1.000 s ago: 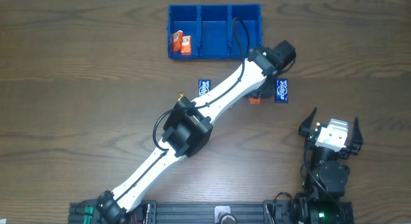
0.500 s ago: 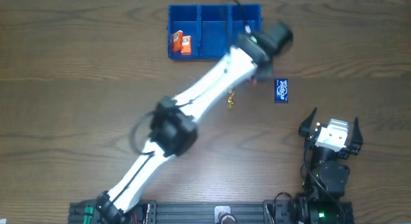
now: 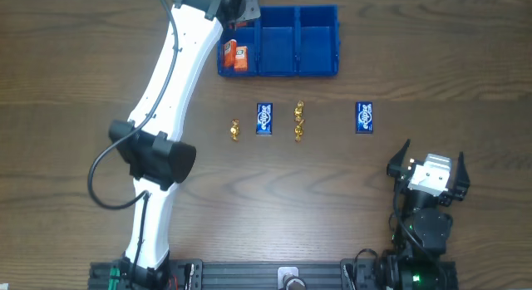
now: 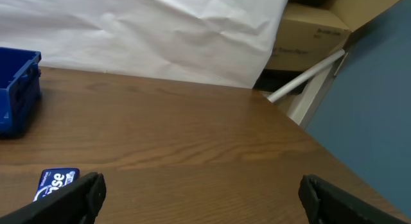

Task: Sort Candies Into Trays

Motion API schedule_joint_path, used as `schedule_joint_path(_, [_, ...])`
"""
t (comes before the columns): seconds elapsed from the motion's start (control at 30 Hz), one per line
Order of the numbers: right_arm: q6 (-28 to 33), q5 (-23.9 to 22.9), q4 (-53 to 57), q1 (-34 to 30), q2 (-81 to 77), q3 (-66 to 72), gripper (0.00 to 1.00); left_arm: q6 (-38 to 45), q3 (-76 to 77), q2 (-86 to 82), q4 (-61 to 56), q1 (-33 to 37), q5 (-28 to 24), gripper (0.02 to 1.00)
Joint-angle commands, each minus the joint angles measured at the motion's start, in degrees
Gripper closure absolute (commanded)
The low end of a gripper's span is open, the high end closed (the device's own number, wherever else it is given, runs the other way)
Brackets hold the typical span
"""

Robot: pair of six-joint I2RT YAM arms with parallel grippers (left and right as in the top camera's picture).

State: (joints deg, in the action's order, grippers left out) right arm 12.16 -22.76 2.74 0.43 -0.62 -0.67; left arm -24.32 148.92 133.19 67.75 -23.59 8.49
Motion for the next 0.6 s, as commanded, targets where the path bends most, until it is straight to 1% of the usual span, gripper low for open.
schedule_joint_path(0.03, [0.3,-0.5,0.3,0.2,0.4,0.2,0.003,6.2,-0.7,3.4,-0.5,2.2,-1.9,0.676])
schedule_joint_path(0.3, [0.3,-0.5,0.3,0.2,0.4,0.2,0.003,8.8,-0.7,7.5,-0.8,4.5,-5.5,0.689])
schedule_joint_path(0.6, [0.3,-0.5,0.3,0.2,0.4,0.2,0.003,11.3,-0.7,9.2,-1.2,3.9,-6.7,0.695])
